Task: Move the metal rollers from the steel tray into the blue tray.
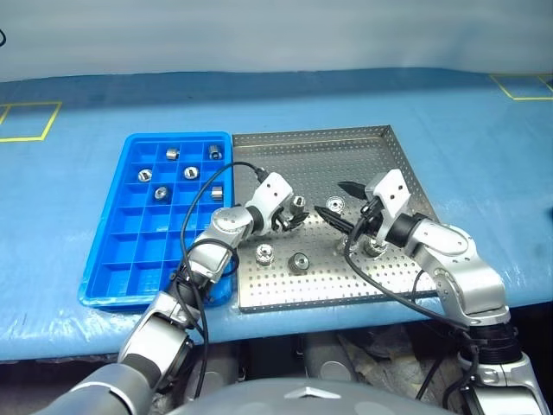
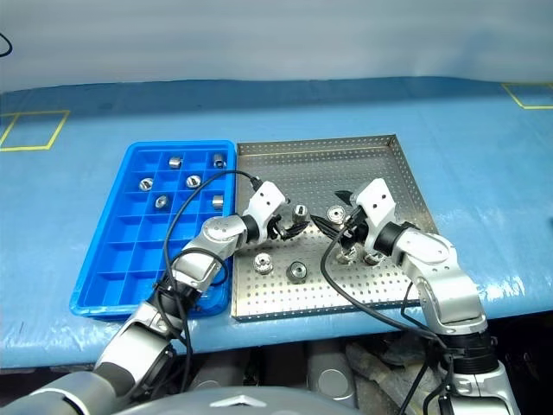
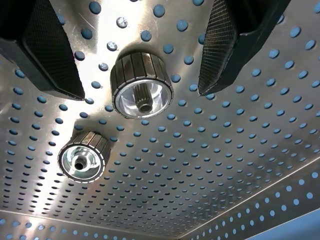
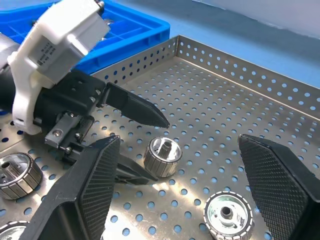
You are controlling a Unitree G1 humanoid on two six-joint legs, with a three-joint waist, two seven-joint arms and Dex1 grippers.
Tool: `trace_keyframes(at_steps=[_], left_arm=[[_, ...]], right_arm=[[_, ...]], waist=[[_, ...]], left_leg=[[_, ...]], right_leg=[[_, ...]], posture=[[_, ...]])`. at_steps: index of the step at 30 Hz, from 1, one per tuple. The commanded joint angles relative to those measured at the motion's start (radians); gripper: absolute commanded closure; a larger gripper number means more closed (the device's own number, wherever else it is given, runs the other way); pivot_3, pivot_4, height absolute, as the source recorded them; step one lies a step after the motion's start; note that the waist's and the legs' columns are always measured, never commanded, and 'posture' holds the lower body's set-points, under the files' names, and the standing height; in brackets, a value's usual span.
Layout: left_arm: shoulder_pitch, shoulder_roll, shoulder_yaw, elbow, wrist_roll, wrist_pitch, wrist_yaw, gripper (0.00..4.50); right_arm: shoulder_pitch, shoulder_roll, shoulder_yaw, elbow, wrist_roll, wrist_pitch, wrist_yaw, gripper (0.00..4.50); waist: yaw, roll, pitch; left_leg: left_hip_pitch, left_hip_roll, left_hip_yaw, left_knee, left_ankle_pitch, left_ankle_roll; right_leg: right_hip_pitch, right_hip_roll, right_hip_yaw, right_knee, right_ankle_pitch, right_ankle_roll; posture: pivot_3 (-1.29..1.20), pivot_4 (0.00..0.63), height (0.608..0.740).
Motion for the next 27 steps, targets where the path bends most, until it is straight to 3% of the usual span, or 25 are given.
trace_keyframes(at_steps=[1, 3, 12, 15, 27], left_arm=[[-0.025, -0.022, 0.004, 0.018, 0.02, -0.027, 0.014, 1.11], [-0.026, -0.026, 0.008, 0.024, 0.026, -0.028, 0.016, 1.74], [-0.022, -0.036, 0.023, 0.038, 0.028, -0.027, 0.018, 1.74], [-0.024, -0.037, 0.026, 0.042, 0.028, -0.024, 0.015, 2.31], [-0.015, -0.037, 0.037, 0.028, 0.021, -0.015, 0.002, 2.31]], right_arm=[[-0.007, 0.001, -0.029, -0.037, 0.018, -0.022, -0.005, 0.48], [-0.007, 0.002, -0.028, -0.038, 0.018, -0.023, -0.006, 0.48], [-0.008, 0.006, -0.022, -0.038, 0.018, -0.027, -0.01, 0.48], [-0.01, 0.008, -0.021, -0.036, 0.018, -0.029, -0.01, 0.48], [-0.018, 0.016, -0.013, -0.036, 0.018, -0.034, -0.005, 0.48]], waist=[[0.0, 0.0, 0.0], [0.0, 0.0, 0.0], [-0.002, 0.0, 0.0], [-0.002, 0.0, 0.0], [-0.003, 0.0, 0.0]], left_leg=[[0.0, 0.0, 0.0, 0.0, 0.0, 0.0], [0.0, 0.0, 0.0, 0.0, 0.0, 0.0], [0.0, 0.0, 0.001, 0.0, 0.0, 0.001], [0.0, 0.0, 0.001, 0.0, 0.0, 0.001], [0.0, 0.0, 0.001, 0.0, -0.001, 0.001]], right_leg=[[0.0, 0.0, 0.0, 0.0, 0.0, 0.0], [0.0, 0.0, 0.0, 0.0, 0.0, 0.0], [0.0, -0.001, 0.001, 0.0, 0.0, 0.0], [0.0, -0.001, 0.001, 0.0, 0.0, 0.0], [0.0, -0.001, 0.001, 0.0, 0.0, 0.0]], posture=[[-0.24, 0.15, 0.74], [-0.24, 0.15, 0.74], [-0.24, 0.15, 0.74], [-0.24, 0.15, 0.74], [-0.23, 0.15, 0.74]])
